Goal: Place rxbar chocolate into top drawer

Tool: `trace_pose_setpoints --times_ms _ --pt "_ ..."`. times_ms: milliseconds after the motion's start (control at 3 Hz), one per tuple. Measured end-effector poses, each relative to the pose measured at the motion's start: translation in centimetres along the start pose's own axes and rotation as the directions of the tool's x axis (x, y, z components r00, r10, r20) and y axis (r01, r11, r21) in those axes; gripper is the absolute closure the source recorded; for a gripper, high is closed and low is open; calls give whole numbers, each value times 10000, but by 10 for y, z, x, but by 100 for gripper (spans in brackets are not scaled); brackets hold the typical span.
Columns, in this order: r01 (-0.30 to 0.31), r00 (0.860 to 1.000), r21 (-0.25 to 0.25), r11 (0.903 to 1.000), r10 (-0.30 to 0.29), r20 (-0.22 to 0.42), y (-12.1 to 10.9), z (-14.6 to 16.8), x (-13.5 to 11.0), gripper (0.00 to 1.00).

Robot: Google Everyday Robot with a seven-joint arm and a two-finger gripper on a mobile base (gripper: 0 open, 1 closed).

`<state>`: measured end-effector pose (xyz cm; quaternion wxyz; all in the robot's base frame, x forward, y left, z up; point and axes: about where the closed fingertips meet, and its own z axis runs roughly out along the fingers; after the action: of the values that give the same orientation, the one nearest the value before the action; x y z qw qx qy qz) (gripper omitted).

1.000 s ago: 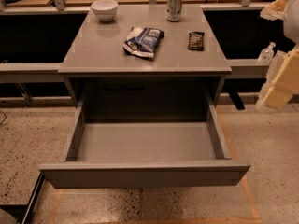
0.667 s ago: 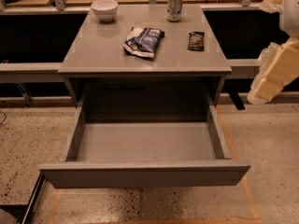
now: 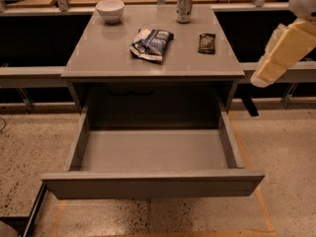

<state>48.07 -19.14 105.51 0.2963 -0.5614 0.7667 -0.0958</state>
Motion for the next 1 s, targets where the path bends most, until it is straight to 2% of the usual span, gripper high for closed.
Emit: trace_pose_setpoints --times_ms 333,667,1000 --pt "-437 9990 -46 9990 437 -17 -2 4 7 0" --pt "-1552 9868 -56 9879 1553 452 -18 30 13 0" --pt "-2386 9661 84 9711 2364 1039 -47 70 14 0"
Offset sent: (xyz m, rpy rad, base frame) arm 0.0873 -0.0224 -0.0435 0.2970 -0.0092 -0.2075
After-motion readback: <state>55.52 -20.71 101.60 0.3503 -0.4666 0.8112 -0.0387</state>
